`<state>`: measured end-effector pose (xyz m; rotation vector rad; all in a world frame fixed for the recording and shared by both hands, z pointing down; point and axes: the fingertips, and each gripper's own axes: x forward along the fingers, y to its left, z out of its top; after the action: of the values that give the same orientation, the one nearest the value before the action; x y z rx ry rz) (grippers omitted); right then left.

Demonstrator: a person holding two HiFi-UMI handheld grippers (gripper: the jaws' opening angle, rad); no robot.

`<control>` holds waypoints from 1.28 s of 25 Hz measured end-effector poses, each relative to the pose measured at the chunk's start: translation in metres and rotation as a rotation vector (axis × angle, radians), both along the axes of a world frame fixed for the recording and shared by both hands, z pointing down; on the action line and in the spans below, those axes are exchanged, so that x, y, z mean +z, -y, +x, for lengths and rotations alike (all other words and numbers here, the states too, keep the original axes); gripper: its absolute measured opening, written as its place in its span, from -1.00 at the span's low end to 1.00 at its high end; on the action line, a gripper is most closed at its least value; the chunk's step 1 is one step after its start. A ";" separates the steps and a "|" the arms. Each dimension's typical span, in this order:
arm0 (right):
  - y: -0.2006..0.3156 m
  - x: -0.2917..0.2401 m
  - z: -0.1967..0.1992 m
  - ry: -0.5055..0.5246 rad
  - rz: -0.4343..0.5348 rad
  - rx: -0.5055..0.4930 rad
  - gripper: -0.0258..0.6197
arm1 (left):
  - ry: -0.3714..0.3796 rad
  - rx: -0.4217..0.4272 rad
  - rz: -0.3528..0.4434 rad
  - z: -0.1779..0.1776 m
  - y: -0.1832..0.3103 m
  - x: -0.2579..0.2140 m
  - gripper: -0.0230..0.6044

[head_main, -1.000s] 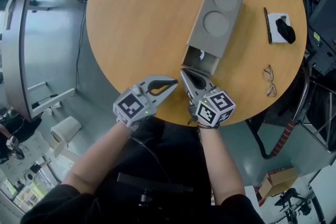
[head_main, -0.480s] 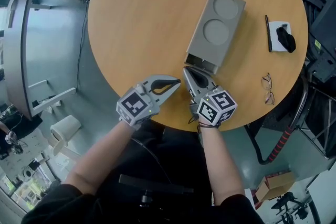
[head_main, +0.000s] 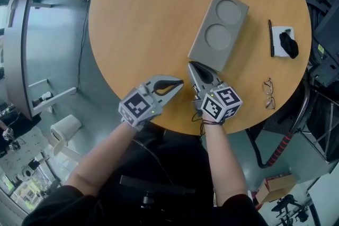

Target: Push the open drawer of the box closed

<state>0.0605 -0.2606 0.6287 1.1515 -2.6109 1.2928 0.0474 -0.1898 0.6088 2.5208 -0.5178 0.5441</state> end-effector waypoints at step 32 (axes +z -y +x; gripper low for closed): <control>-0.139 -0.403 0.024 -0.213 0.615 -0.096 -0.90 | -0.257 0.143 0.313 -0.008 -0.061 -0.374 -0.82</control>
<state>0.0841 -0.1215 0.2262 1.1095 -2.9224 0.3155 0.0391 -0.1287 0.2349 2.8870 -0.3496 0.1920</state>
